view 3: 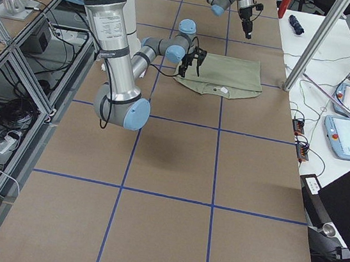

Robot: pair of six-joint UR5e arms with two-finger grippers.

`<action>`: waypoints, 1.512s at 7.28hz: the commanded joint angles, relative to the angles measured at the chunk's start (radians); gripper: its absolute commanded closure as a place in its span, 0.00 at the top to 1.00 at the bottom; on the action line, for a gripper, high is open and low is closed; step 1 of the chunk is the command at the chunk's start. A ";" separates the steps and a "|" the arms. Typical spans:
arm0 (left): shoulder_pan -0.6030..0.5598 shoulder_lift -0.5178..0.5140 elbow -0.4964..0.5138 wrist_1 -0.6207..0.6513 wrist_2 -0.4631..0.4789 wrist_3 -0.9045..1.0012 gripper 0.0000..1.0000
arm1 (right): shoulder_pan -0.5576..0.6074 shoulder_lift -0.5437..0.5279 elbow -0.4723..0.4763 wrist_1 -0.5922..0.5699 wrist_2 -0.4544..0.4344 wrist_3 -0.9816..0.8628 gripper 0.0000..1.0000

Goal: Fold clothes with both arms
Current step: 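Release the shirt and move the right gripper to the shirt's near side edge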

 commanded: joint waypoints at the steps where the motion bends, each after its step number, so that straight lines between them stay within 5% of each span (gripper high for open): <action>1: -0.001 0.016 -0.007 0.001 -0.004 -0.001 0.49 | -0.018 0.019 -0.011 -0.021 0.043 -0.277 0.88; 4: -0.001 0.033 -0.006 -0.001 -0.004 -0.001 0.49 | -0.018 0.068 -0.014 -0.139 0.084 -0.679 0.54; 11: -0.001 0.039 -0.006 -0.001 -0.004 -0.002 0.50 | -0.053 0.153 -0.144 -0.153 0.041 -0.787 0.53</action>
